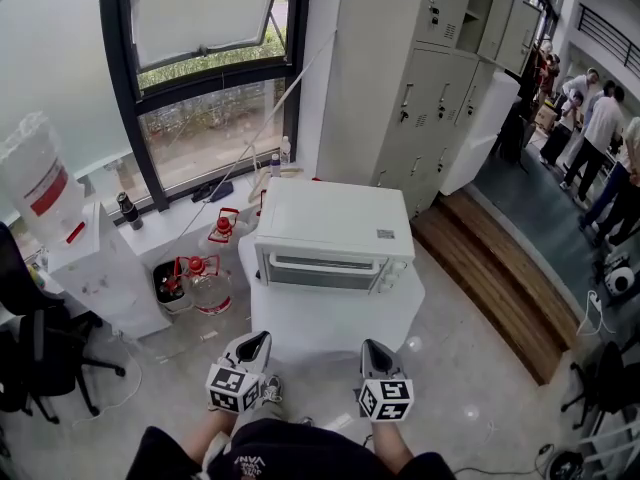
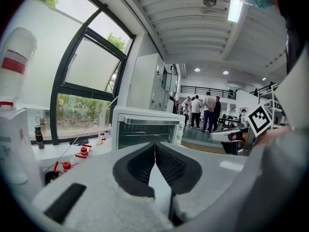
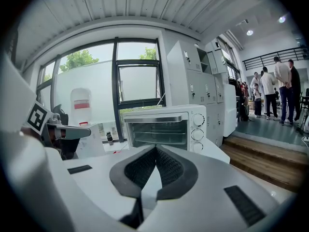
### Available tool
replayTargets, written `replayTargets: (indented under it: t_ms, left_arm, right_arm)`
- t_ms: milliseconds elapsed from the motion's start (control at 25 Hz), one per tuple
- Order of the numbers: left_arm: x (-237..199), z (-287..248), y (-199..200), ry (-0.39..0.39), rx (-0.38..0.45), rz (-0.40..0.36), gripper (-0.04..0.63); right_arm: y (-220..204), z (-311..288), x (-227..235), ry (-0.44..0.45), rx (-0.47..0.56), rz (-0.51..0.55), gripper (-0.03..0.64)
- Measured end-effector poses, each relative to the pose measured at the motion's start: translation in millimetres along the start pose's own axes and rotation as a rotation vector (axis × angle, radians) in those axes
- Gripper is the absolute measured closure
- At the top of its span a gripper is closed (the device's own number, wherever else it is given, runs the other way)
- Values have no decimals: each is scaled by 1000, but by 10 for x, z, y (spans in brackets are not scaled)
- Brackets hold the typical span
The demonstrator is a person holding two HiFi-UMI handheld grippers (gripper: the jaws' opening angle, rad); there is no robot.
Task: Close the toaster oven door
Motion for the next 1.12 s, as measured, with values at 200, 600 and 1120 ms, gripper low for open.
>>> replayTargets:
  t_ms: [200, 600, 1120]
  left_arm:
    - [53, 107, -39, 13, 0, 6, 575]
    - [167, 277, -63, 30, 3, 4, 575]
    - [280, 241, -74, 12, -10, -4, 575]
  right_arm:
    - [-62, 101, 0, 6, -12, 6, 614]
    - [-87, 290, 12, 21, -14, 21, 614]
    - [-125, 363, 69, 15, -15, 7, 614]
Point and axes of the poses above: the fingertips, and each gripper's own axes: z backward along the fingers, x to its right, y out of its top, the point moved 6 cm from there along z, backward along the fingers, and after that the axes turned 11 degrees about -y, right-handed, at the moved point
